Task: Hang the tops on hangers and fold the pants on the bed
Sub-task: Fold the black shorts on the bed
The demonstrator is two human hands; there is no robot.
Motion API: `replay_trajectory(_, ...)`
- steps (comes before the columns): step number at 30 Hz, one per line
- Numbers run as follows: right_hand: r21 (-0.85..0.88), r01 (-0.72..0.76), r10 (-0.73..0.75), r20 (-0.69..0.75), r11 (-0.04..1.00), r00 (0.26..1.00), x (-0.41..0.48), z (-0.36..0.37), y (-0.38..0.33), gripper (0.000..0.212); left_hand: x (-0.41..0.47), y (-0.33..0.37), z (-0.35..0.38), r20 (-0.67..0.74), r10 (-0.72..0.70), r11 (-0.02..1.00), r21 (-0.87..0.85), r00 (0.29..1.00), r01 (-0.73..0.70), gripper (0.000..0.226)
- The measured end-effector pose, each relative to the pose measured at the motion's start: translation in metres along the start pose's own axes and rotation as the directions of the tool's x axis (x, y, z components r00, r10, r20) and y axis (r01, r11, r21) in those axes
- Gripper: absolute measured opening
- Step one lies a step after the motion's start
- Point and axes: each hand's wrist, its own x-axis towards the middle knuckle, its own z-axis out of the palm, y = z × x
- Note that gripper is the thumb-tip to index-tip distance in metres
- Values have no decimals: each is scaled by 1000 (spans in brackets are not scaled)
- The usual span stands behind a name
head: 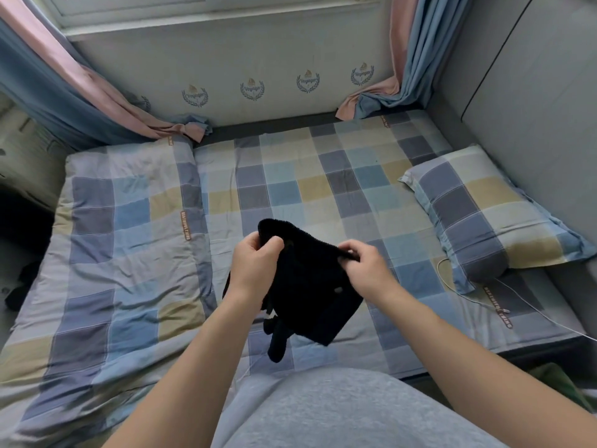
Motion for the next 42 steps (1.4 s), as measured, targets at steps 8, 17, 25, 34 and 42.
replay_trajectory(8, -15, 274, -261, 267, 962, 928, 9, -11, -53, 53, 1, -10, 8, 191, 66, 460, 865, 979, -200, 100)
replay_trajectory(17, -516, 237, -237, 66, 823, 969, 23, -31, -21, 37, 24, -23, 5, 140, 224, 608, 753, 964, -251, 19)
replay_trajectory(25, -613, -244, 128, -227, 751, 965, 30, -54, 57, 33, 58, -77, -47, -48, -80, 582, 809, 996, 86, 20)
replay_trajectory(34, 160, -509, 534, -228, 846, 814, 29, -24, 62, 31, 59, -110, -53, -235, -331, 733, 547, 914, 406, 22)
replay_trajectory(42, -52, -358, 347, -156, 932, 925, 37, -28, 44, 46, 53, -91, -70, 129, -666, 630, -429, 735, 647, 20)
